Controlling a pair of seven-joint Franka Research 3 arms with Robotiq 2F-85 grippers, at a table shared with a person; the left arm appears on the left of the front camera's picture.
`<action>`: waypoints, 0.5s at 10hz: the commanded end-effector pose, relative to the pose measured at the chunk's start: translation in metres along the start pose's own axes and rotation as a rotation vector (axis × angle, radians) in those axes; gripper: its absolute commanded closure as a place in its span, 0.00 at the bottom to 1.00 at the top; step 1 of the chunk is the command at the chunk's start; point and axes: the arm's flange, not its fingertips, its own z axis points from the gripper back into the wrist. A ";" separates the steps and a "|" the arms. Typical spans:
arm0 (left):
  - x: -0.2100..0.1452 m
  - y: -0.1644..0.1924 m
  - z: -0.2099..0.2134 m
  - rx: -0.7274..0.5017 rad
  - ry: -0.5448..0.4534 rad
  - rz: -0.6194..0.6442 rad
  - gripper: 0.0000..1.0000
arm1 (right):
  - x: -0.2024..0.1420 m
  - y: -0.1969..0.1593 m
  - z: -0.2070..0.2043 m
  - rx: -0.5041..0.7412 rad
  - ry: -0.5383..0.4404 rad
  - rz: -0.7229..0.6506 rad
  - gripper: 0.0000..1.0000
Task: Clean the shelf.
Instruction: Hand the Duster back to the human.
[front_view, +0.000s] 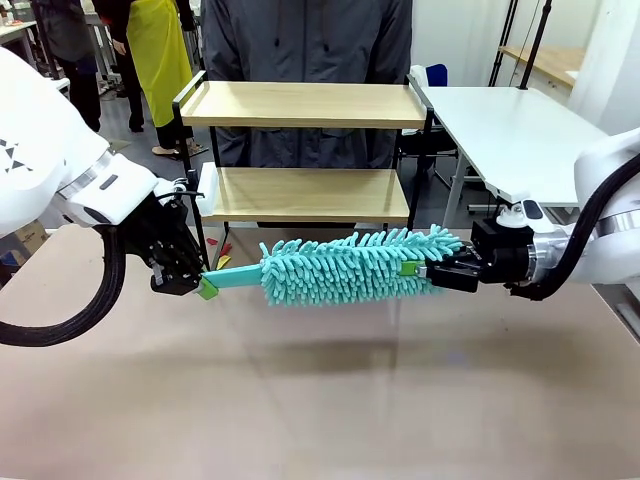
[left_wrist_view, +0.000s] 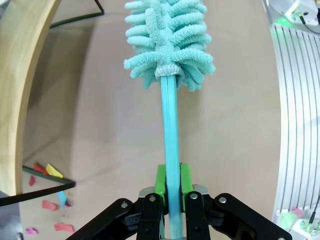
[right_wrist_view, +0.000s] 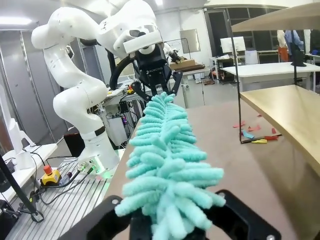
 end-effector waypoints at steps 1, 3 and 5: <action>0.004 -0.001 0.001 -0.001 -0.019 -0.004 0.87 | 0.002 0.002 -0.005 0.008 0.017 0.024 1.00; 0.004 -0.001 0.001 -0.001 -0.019 -0.004 0.87 | 0.005 0.004 -0.004 0.046 -0.023 0.054 1.00; 0.000 0.000 0.000 -0.003 0.001 0.000 0.30 | 0.001 0.000 0.000 0.005 0.000 0.008 1.00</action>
